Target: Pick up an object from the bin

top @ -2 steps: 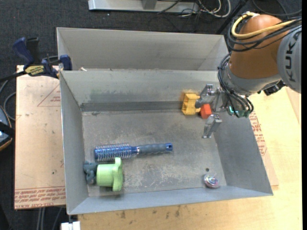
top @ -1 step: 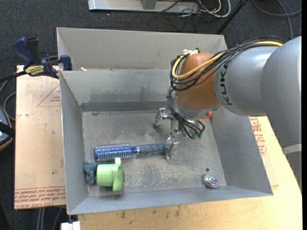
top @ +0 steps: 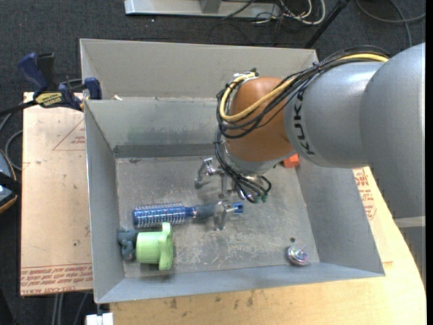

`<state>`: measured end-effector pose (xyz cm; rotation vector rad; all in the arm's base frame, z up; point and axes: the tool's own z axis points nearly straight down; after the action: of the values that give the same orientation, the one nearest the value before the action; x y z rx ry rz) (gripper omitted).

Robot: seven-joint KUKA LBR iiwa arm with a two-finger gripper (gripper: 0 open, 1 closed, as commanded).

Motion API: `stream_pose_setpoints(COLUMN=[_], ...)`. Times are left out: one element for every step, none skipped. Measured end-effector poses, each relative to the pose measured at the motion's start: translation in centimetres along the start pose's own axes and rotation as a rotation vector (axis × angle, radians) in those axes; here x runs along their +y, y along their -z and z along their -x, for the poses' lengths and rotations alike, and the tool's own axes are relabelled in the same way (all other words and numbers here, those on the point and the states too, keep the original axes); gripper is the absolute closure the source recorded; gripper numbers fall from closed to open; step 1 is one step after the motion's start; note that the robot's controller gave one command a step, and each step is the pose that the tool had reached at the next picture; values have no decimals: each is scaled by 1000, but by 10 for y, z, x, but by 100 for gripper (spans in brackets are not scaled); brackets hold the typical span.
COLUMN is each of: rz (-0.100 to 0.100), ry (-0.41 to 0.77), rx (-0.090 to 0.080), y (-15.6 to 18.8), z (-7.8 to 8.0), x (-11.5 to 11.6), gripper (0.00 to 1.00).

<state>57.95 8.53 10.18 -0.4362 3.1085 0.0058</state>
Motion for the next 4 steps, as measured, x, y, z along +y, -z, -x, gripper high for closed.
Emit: stream_pose_setpoints(rz=[-1,-4,-3,-4], ry=[220,395,392,391], rx=[-1,-3,0,-4], y=[-2,-27,-24,-22], z=[21,22,23,25], x=[53,62,62,62], gripper=[0,0,0,100])
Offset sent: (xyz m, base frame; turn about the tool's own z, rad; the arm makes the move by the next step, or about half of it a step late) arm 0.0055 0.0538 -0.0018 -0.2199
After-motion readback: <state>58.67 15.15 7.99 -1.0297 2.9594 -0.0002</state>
